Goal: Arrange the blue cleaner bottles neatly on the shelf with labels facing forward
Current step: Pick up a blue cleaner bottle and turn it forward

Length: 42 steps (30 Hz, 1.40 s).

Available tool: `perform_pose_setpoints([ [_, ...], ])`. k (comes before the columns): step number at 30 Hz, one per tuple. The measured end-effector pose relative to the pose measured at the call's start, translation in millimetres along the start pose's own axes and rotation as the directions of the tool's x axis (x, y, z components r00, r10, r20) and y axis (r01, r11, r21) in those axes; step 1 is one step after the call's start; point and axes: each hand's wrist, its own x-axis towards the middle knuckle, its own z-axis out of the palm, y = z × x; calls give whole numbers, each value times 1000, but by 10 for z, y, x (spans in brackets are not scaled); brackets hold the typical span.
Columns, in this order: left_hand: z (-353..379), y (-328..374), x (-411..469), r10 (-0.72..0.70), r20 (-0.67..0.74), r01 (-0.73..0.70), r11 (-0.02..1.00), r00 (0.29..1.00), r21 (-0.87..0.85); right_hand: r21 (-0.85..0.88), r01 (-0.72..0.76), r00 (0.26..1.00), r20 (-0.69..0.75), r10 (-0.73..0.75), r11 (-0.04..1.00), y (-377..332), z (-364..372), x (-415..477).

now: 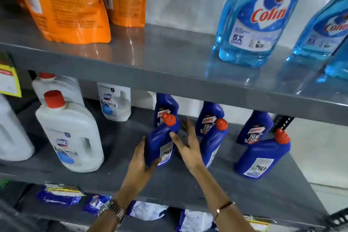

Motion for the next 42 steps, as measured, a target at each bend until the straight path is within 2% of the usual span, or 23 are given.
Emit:
perform_pose_setpoints([
  [3, 12, -140, 99, -28, 103, 24, 999, 994, 39, 92, -24, 991, 135, 11, 995, -42, -15, 148],
  [5, 32, -178, 120, -62, 120, 57, 998, 991, 41, 113, -45, 982, 187, 23, 993, -71, -67, 198],
  [9, -23, -140, 95, -132, 188, 163, 974, 973, -159, 21, -25, 969, 248, 19, 999, -118, -158, 189],
  [11, -112, -86, 74, -141, 273, 231, 915, 952, -331, -29, 0, 966, 259, 8, 1000, -164, -218, 188],
  [13, -213, -25, 47, -138, 299, 277, 825, 944, -493, -30, 41, 968, 248, -32, 999, -210, -277, 184],
  [16, -299, 75, 38, -161, 287, 317, 673, 944, -668, 32, 52, 973, 225, -58, 998, -296, -336, 176],
  [18, -285, 155, 37, -216, 220, 308, 625, 951, -717, 63, 50, 980, 191, -62, 997, -350, -328, 160],
  [20, -218, 240, 31, -304, 60, 258, 668, 951, -698, 69, 57, 992, 111, -65, 996, -389, -292, 154],
  [21, -172, 289, 19, -324, -46, 221, 735, 945, -641, 84, 51, 997, 51, -55, 995, -406, -262, 146],
  [22, -122, 329, -1, -297, -140, 177, 821, 945, -542, 100, 36, 999, -15, -34, 994, -424, -223, 136],
  [24, -18, 388, -63, -154, -222, 72, 938, 963, -339, 67, -3, 993, -120, 11, 998, -472, -138, 112],
  [27, 100, 457, -127, -41, -157, 2, 970, 987, -242, -112, -29, 995, -100, 17, 993, -577, -77, 91],
  [30, 140, 482, -129, -61, -75, 44, 976, 995, -215, -125, -17, 995, 93, 29, 992, -687, -108, 74],
  [33, 118, 462, -98, -59, -91, 42, 982, 994, -186, -125, 7, 954, 299, 31, 992, -763, -233, 94],
  [36, 24, 430, -30, -9, -61, -1, 985, 998, -173, -233, 94, 945, 326, -14, 968, -779, -334, 178],
  [40, -66, 425, 106, 18, 86, -4, 987, 996, -163, -164, 86, 913, 408, -12, 983, -761, -347, 237],
  [42, -80, 409, 174, -27, 114, 46, 985, 993, -166, -166, 143, 929, 363, -74, 976, -738, -325, 270],
])
